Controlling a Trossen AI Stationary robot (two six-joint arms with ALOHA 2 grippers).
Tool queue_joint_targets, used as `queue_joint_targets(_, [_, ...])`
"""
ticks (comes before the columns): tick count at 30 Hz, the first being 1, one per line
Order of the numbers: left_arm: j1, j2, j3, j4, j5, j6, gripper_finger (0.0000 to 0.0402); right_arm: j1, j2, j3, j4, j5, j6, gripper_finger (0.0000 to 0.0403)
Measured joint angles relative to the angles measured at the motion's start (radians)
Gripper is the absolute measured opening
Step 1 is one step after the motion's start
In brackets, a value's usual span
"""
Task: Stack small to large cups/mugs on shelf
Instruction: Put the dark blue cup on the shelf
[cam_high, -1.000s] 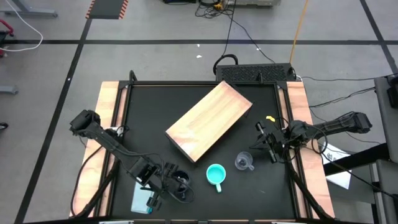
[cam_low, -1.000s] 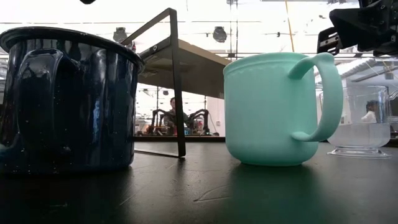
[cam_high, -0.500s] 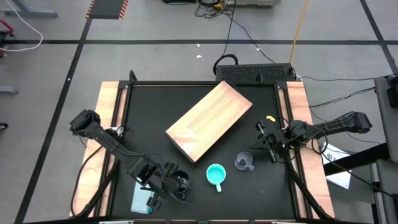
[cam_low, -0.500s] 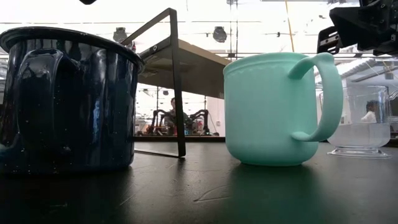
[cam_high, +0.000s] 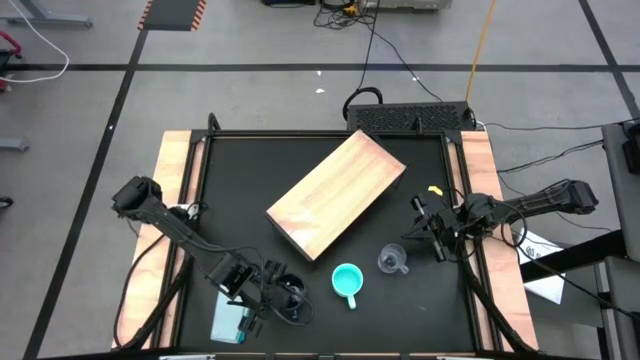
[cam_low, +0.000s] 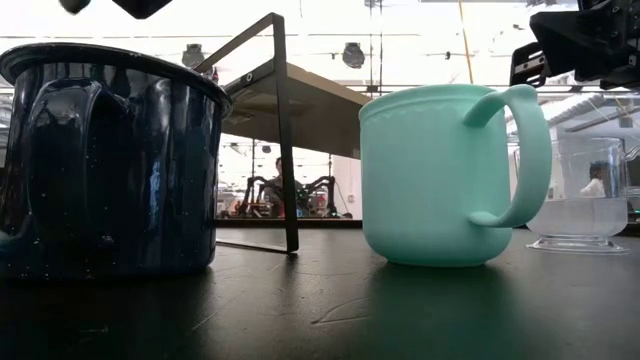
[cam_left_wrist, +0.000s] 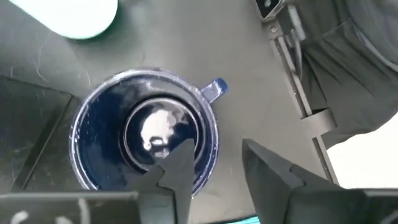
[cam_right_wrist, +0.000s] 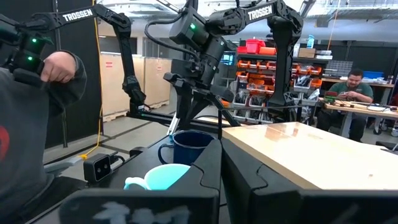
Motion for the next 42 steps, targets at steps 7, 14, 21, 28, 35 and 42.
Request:
queue_joint_targets(7, [0.0, 0.0, -0.014, 0.003, 0.0, -0.019, 0.0171, 0.0, 0.0, 0.0, 0.0, 0.0, 0.0, 0.0])
queue_joint_targets(14, [0.0, 0.002, -0.014, 0.03, 0.0, -0.007, 0.0175, 0.0, 0.0, 0.0, 0.0, 0.0, 0.0, 0.0])
queue_joint_targets(21, [-0.001, 0.055, -0.015, 0.064, 0.016, 0.019, 0.0175, 0.0, 0.001, 0.0, -0.001, 0.0, 0.0, 0.0])
queue_joint_targets(28, [0.001, 0.089, -0.015, 0.065, 0.018, 0.02, 0.0175, 0.0, 0.001, 0.0, 0.0, 0.0, 0.0, 0.0])
queue_joint_targets(35, [0.001, 0.092, -0.015, 0.062, 0.014, 0.026, 0.0175, 0.0, 0.001, 0.0, 0.0, 0.0, 0.011, 0.0])
queue_joint_targets(42, [0.001, 0.092, -0.015, 0.061, 0.008, 0.026, 0.0175, 0.0, 0.001, 0.0, 0.0, 0.0, 0.012, 0.0])
